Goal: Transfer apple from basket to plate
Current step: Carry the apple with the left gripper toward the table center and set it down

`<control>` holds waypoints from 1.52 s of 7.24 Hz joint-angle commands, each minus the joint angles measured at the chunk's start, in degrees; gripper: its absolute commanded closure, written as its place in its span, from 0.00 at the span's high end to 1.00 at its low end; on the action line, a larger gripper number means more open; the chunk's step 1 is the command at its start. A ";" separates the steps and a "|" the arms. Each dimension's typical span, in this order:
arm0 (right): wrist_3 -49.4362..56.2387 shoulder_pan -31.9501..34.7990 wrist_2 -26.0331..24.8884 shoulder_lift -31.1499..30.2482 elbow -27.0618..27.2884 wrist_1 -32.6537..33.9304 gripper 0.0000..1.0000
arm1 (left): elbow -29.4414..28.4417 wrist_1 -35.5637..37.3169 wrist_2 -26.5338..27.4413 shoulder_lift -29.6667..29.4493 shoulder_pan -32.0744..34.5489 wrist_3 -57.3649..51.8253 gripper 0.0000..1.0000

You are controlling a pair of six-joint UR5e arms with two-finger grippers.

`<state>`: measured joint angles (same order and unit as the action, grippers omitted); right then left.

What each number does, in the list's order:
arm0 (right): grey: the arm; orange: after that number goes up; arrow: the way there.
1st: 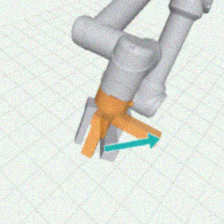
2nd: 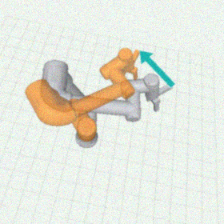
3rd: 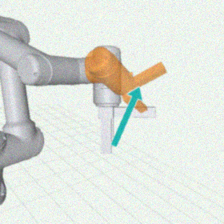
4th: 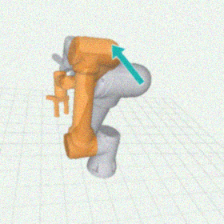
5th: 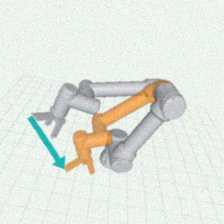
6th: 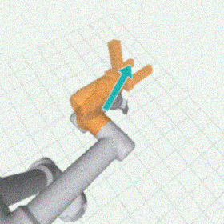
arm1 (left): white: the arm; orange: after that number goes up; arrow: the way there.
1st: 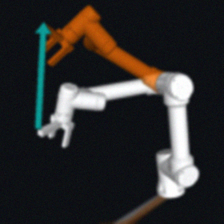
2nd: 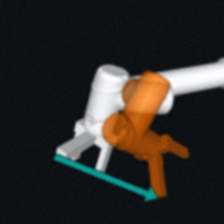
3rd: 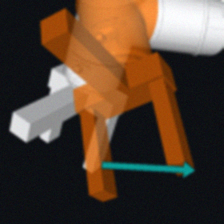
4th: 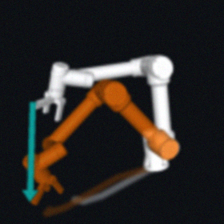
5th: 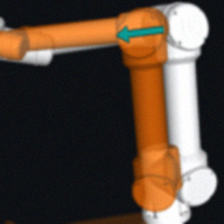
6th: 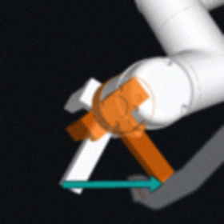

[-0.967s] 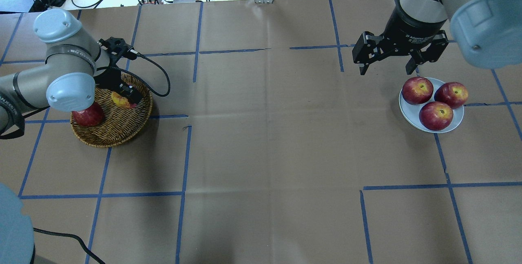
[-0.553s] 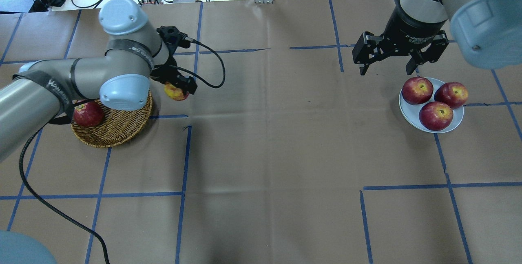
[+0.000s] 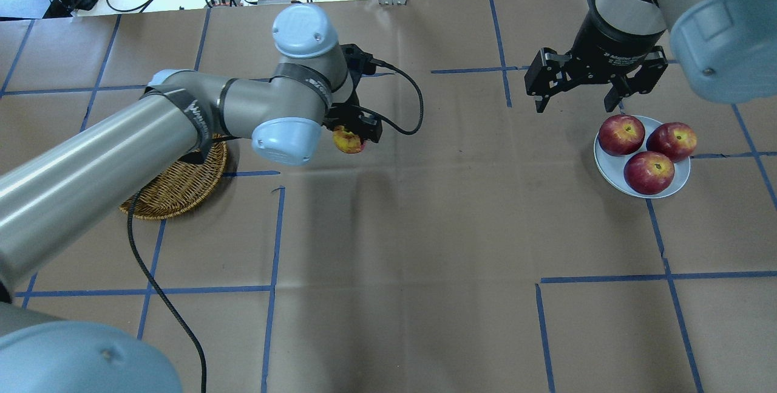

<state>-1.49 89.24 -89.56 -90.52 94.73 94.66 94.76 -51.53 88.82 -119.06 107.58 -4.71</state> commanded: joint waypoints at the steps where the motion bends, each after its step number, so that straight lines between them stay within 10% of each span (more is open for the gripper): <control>1: 0.00 -0.03 0.00 0.00 0.02 0.00 1.00 | -1.42 0.12 0.22 -2.58 2.37 1.54 0.54; 7: 0.00 0.06 0.00 0.00 0.02 0.00 1.00 | -1.42 2.58 0.13 -4.43 3.34 1.63 0.69; 9: 0.00 -0.03 0.00 0.00 0.02 0.00 1.00 | -1.60 2.58 0.30 -3.56 3.43 1.72 0.99; 11: 0.00 0.06 0.00 0.00 0.02 0.00 1.00 | -3.52 -0.30 0.22 -0.32 3.61 1.72 0.99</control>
<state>-1.49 89.23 -89.56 -90.53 94.75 94.66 92.46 -49.95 89.04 -121.47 111.07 -3.00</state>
